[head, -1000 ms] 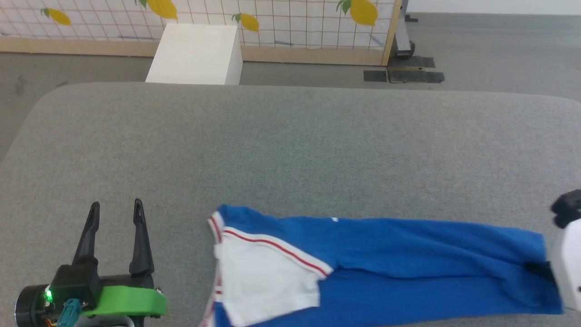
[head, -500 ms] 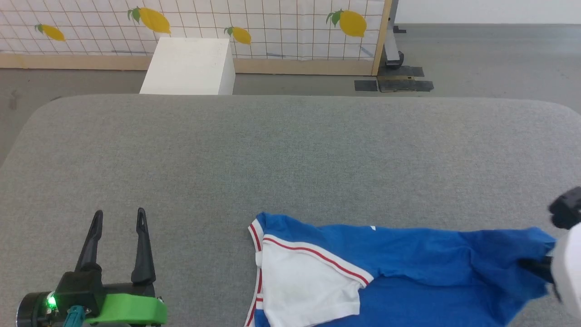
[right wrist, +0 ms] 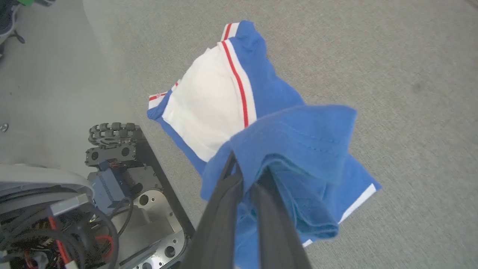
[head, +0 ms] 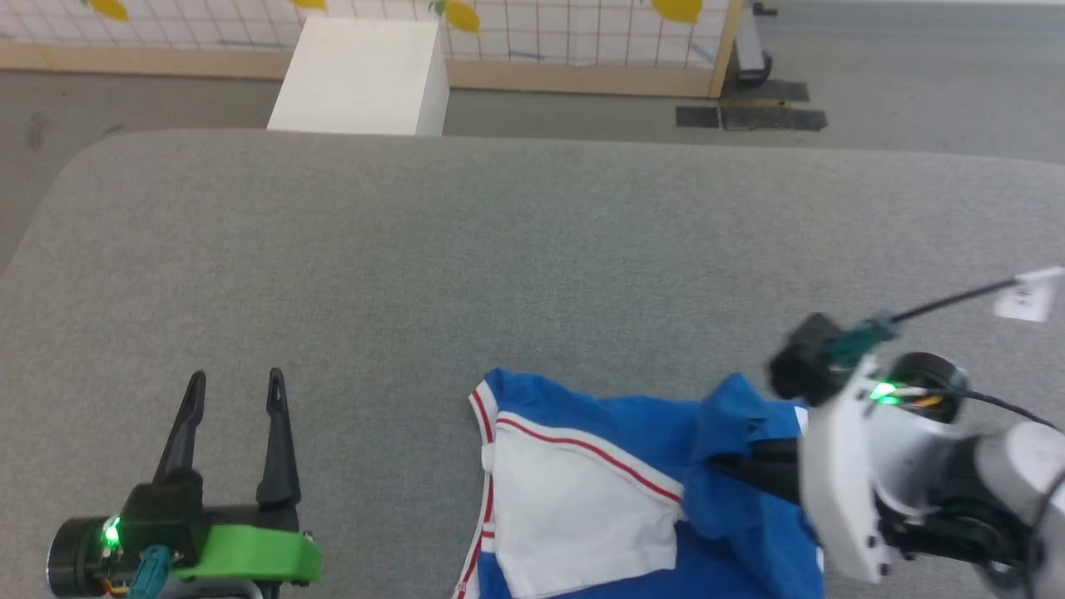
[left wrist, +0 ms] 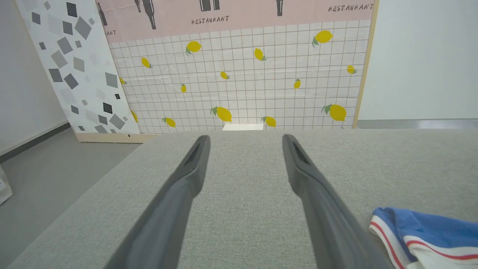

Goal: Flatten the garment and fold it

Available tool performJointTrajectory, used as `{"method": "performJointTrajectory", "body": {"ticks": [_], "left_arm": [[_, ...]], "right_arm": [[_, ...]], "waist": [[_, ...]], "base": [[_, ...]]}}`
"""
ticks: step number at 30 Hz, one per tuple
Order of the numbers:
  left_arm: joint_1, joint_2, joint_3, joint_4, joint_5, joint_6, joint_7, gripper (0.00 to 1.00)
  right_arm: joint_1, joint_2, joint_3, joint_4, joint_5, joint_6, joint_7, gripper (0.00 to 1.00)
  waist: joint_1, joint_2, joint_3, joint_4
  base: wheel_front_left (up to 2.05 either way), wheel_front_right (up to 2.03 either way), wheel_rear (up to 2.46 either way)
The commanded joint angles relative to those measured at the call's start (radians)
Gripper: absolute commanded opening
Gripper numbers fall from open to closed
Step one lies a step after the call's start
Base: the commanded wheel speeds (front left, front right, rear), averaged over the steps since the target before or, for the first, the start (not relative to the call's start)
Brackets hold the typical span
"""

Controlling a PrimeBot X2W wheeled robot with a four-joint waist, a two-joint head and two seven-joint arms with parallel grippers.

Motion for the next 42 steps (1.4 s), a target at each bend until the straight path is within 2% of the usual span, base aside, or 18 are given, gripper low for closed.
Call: {"method": "performJointTrajectory", "body": {"ticks": [1,7,12,16,20,21,22,23,27,34,38,42], "left_arm": [[-0.028,-0.005,-0.006,0.004,0.007,0.001,-0.004,1.00],[-0.079,-0.007,-0.024,0.013,-0.005,0.005,-0.004,1.00],[-0.115,-0.009,-0.052,0.026,-0.013,0.010,-0.004,1.00],[-0.132,-0.010,-0.062,0.034,-0.017,0.014,-0.004,1.00],[-0.135,-0.010,-0.060,0.038,-0.018,0.018,-0.004,1.00],[-0.133,-0.010,-0.056,0.039,-0.017,0.020,-0.004,1.00],[-0.129,-0.011,-0.052,0.039,-0.017,0.022,-0.004,1.00],[-0.126,-0.011,-0.049,0.040,-0.016,0.023,-0.004,1.00],[-0.110,-0.011,-0.041,0.049,-0.008,0.022,-0.004,1.00],[-0.084,0.002,-0.016,0.060,-0.002,0.014,-0.004,1.00],[-0.067,0.009,-0.004,0.059,0.000,0.012,-0.004,1.00],[-0.050,0.010,0.001,0.058,0.003,0.010,-0.004,1.00]], "right_arm": [[-0.042,0.026,0.034,0.017,-0.015,-0.001,0.007,0.00],[-0.197,0.156,0.190,0.162,-0.042,-0.001,-0.002,0.00],[-0.281,0.259,0.314,0.344,-0.040,-0.001,-0.041,0.00],[-0.323,0.297,0.396,0.484,-0.054,-0.001,-0.086,0.00],[-0.352,0.303,0.489,0.567,-0.056,-0.001,-0.118,0.00],[-0.357,0.303,0.503,0.576,-0.050,-0.001,-0.128,0.12],[-0.366,0.303,0.516,0.581,-0.048,-0.001,-0.145,0.43],[-0.373,0.304,0.523,0.581,-0.044,-0.001,-0.163,1.00],[-0.403,0.284,0.537,0.541,-0.032,-0.001,-0.275,1.00],[-0.433,0.175,0.453,0.441,-0.085,-0.001,-0.540,1.00],[-0.411,0.144,0.321,0.460,-0.168,-0.001,-0.694,1.00],[-0.353,0.155,0.153,0.499,-0.269,-0.001,-0.835,1.00]], "waist": [[0.0000,0.0000,0.033,0.027],[0.0000,0.0000,0.095,0.067],[0.0000,0.0000,0.133,0.099],[0.0000,0.0000,0.149,0.115],[0.0000,0.0000,0.148,0.115],[0.0000,0.0000,0.144,0.110],[0.0000,0.0000,0.139,0.104],[0.0000,0.0000,0.133,0.098],[0.0000,0.0000,0.094,0.071],[0.0000,0.0000,0.026,0.003],[0.0000,0.0000,0.002,-0.042],[0.0000,0.0000,-0.018,-0.082]], "base": [[0.00,0.00,0.00],[0.00,0.00,0.00],[0.00,0.00,0.00],[0.00,0.00,0.00],[0.00,0.00,0.00],[0.00,0.00,0.00],[0.00,0.00,0.00],[0.00,0.00,0.00],[0.00,0.00,0.00],[0.00,0.00,0.00],[0.00,0.00,0.00],[0.00,0.00,0.00]]}}
